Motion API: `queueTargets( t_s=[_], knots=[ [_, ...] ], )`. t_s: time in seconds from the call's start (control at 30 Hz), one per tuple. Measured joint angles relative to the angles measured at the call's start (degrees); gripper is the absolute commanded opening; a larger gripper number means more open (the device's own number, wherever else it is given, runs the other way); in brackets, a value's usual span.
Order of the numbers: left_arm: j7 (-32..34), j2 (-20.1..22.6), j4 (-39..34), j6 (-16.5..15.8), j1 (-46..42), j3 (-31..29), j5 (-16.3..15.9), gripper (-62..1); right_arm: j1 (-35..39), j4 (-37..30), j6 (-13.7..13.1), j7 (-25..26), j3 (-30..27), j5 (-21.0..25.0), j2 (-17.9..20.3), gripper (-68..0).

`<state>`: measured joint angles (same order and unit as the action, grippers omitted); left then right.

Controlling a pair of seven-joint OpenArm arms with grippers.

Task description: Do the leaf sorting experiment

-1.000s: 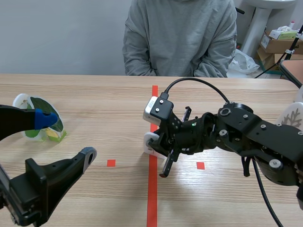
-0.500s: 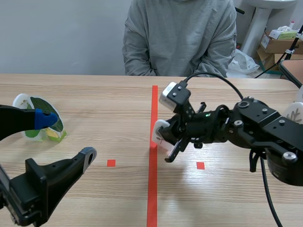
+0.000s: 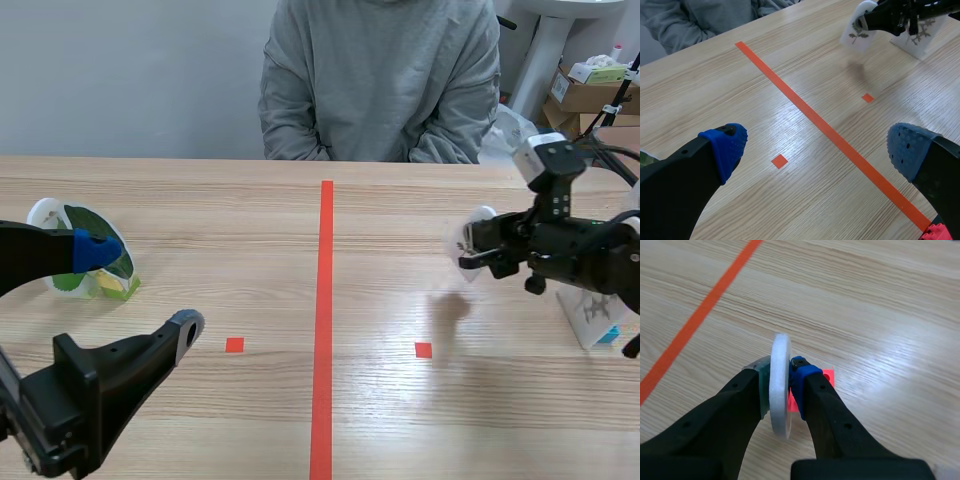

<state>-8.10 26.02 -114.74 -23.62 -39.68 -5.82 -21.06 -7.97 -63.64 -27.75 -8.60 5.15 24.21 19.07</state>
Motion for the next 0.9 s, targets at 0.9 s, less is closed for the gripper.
queueTargets(
  t_s=[0.9],
  knots=[
    [0.11, 0.0, 0.0, 0.0, 0.02, 0.0, -0.24, -0.9, 7.93, -0.02, 10.47, -2.05, -9.62, 1.57, -0.37, -53.4]
  ],
)
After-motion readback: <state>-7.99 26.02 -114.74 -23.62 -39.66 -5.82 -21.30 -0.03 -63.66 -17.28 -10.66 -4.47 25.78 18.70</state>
